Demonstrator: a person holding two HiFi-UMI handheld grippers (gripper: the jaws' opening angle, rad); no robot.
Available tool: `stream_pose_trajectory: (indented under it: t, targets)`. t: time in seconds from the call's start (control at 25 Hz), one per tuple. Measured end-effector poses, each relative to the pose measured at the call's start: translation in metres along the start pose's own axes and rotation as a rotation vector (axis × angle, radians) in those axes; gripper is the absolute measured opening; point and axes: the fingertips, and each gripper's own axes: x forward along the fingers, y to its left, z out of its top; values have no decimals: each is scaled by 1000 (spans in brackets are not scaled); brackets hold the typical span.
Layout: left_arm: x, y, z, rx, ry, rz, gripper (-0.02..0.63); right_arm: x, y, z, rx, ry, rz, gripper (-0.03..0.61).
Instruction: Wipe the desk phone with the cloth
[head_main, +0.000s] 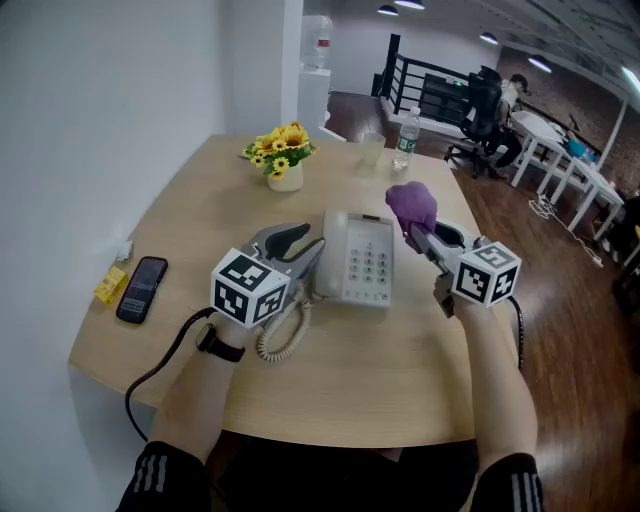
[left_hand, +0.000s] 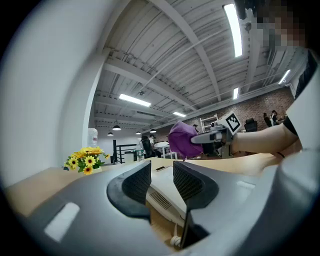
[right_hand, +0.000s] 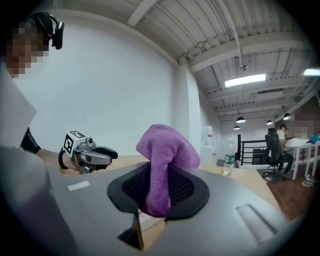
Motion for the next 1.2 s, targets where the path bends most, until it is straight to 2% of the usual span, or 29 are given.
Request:
stream_pose_trajectory:
  t: [0.12, 0.4, 0.52, 0.76, 1.0, 1.2]
  targets:
    - [-2, 1, -2, -1, 4, 2, 130, 35, 5, 4, -74, 92, 23, 78]
    - [-1, 0, -2, -4, 5, 0, 130, 108, 15, 3, -164, 282, 85, 78]
    - [-1, 0, -2, -5, 6, -4, 130, 133, 17, -7, -207, 361, 81, 78]
    - [0, -1, -4, -8, 7, -5, 130, 165, 16, -35, -208, 478, 84, 78]
    - [-1, -1, -4, -7, 10, -4, 130, 176, 26, -54, -140, 532, 134, 77]
    - [-1, 0, -3, -9, 10, -4, 130, 163, 9, -65, -137, 589, 96, 75]
